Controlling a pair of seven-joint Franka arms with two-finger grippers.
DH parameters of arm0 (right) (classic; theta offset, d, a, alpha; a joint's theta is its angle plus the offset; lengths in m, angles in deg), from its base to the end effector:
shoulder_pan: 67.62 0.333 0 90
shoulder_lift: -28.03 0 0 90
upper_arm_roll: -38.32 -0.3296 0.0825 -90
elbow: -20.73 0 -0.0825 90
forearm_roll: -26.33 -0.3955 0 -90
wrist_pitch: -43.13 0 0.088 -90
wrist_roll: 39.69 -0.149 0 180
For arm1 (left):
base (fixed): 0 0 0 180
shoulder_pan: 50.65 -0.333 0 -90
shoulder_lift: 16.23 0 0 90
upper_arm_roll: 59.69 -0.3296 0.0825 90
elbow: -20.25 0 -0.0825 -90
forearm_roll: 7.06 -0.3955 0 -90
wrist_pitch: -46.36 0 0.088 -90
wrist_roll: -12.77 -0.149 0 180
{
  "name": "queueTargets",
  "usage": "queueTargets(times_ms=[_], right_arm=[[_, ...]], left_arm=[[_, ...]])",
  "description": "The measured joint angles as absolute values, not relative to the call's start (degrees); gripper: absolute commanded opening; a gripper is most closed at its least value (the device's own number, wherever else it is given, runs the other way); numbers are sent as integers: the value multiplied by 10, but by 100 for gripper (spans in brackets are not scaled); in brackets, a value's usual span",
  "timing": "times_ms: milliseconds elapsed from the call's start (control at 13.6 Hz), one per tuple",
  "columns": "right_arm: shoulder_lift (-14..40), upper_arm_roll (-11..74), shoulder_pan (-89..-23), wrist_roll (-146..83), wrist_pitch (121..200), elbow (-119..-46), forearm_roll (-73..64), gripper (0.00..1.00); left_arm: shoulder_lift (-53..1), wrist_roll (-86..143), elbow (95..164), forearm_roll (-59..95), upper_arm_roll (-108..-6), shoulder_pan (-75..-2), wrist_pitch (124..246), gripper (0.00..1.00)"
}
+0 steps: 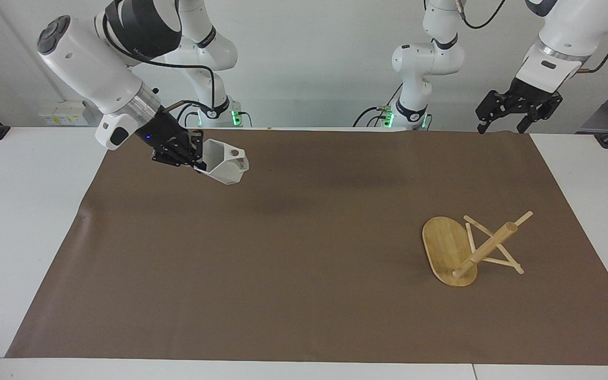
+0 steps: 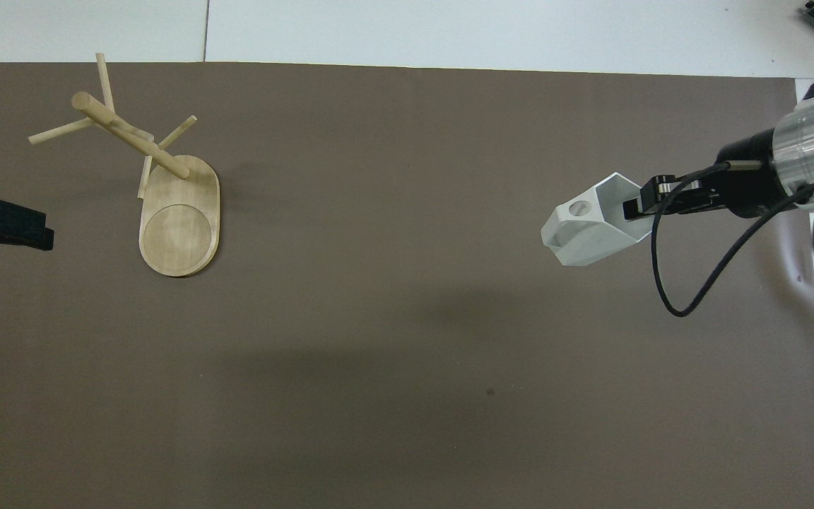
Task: Hang cup on rack
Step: 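Carry the cup toward the mug tree while the left gripper approaches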
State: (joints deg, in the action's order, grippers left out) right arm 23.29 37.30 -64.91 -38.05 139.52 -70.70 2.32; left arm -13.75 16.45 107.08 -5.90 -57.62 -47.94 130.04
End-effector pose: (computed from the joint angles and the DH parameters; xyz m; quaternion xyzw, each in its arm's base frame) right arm 0.5965 0.0949 0.5575 -0.9780 -0.0231 0.0019 0.2075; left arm 0.5377 -0.0486 0.6369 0.9999 -0.0106 -0.0065 0.0088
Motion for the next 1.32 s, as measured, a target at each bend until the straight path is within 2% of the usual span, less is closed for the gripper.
queueTargets(times_ms=[808,1323], right_arm=[[252,253,-647,-514,1400,-708,8,0],[253,215,-647,-550,1436,-708,-22,0]], left_arm=[[-137,176,1071,-54,-575,-479,1301,100],[-137,206,1073,-46,-571,-479,1301,100]])
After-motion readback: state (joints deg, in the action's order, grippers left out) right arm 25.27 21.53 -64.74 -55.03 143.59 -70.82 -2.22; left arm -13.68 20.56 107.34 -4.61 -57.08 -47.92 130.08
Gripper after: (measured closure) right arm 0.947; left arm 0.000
